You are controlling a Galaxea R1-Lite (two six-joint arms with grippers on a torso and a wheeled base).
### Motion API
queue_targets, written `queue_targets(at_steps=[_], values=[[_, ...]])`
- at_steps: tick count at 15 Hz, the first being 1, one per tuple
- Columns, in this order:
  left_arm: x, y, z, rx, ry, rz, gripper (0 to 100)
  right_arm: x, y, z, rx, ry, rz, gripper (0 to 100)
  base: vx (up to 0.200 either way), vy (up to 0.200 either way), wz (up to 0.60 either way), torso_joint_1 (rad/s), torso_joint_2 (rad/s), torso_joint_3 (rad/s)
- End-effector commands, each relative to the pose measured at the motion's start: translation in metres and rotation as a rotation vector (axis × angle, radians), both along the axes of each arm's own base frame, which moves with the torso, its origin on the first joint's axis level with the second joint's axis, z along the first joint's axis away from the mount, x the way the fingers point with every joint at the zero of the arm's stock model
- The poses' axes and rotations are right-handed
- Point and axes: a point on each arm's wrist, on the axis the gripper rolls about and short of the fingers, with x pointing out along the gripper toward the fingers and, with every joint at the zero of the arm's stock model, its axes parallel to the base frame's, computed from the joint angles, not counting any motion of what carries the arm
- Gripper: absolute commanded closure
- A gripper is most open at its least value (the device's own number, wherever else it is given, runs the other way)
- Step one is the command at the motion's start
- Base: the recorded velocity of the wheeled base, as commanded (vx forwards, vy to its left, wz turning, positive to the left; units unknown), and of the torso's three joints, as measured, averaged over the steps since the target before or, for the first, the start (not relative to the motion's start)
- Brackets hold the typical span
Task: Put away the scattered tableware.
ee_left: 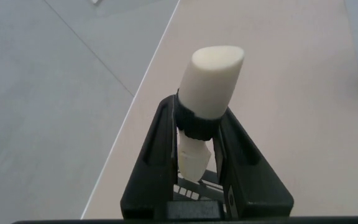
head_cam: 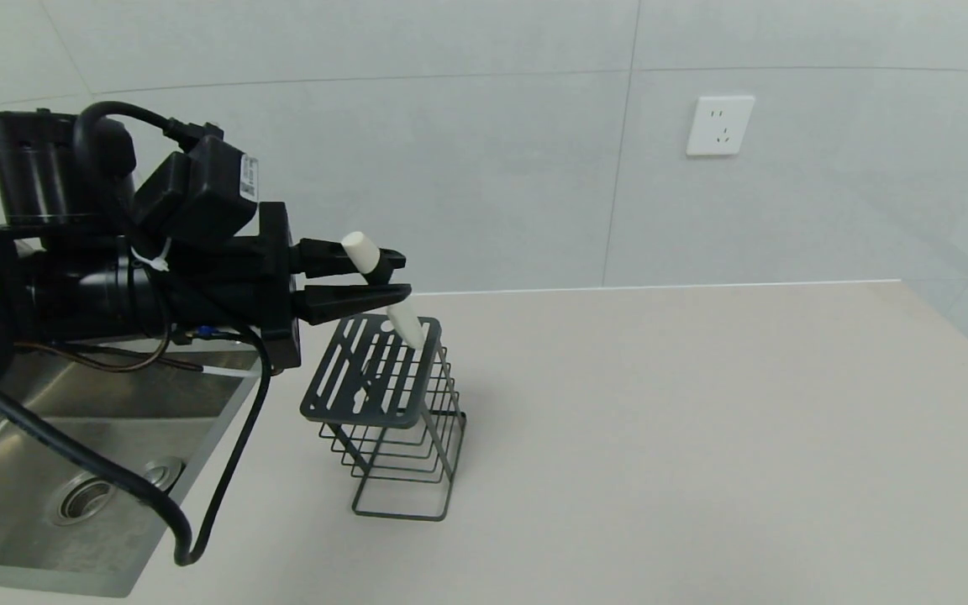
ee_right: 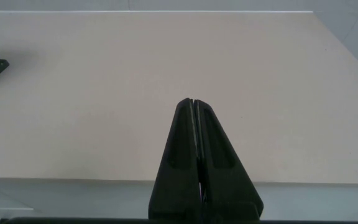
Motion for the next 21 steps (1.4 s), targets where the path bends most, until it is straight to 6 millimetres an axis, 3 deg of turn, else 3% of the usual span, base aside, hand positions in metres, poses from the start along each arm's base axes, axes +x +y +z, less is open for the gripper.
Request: queue_targets(at_steps=[1, 21], values=[[0.000, -0.001, -0.001, 0.000, 0.003, -0.005, 100, 0.000, 0.000, 0.000, 0.000, 0.001, 0.000, 100, 0.000, 0.000, 0.00, 0.000, 0.00, 0.000], [0.019, -0.006, -0.029, 0.023, 0.094, -0.004, 100, 0.000, 0.000, 0.000, -0.002, 0.001, 0.000, 100, 0.000, 0.000, 0.00, 0.000, 0.00, 0.000]])
